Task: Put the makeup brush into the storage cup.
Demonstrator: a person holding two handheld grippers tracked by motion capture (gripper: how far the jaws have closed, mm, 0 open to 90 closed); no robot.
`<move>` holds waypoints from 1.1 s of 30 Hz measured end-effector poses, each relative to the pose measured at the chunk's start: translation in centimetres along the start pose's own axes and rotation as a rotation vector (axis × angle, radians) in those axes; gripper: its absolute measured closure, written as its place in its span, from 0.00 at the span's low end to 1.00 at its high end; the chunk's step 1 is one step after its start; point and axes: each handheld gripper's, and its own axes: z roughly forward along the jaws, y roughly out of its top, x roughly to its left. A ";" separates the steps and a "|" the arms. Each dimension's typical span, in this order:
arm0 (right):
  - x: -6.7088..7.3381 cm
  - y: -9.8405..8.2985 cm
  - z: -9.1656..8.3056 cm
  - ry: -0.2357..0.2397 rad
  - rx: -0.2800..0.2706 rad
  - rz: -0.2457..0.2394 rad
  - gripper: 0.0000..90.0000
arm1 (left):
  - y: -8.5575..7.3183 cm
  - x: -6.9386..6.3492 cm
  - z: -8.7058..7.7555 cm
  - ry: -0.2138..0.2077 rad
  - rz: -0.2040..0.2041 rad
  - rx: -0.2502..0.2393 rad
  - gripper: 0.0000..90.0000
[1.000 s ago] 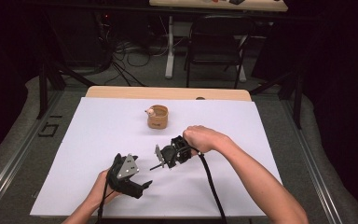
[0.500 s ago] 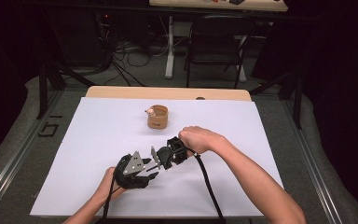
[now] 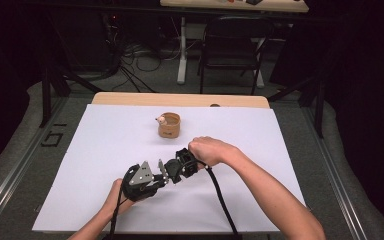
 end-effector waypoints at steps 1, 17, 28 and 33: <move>0.0 0.0 -0.1 0.001 0.005 0.004 0.93 | 0.0 0.0 0.0 -0.004 -0.005 -0.001 0.87; 0.1 0.4 0.4 0.024 -0.010 -0.018 0.93 | -0.2 0.0 0.4 -0.050 0.004 0.010 0.91; 0.2 -0.3 0.4 0.014 -0.023 0.054 0.71 | -0.6 0.1 0.4 -0.055 -0.006 0.002 0.94; 0.4 -1.2 0.1 -0.004 -0.084 0.152 0.48 | -0.5 0.1 0.3 -0.051 -0.005 -0.004 0.94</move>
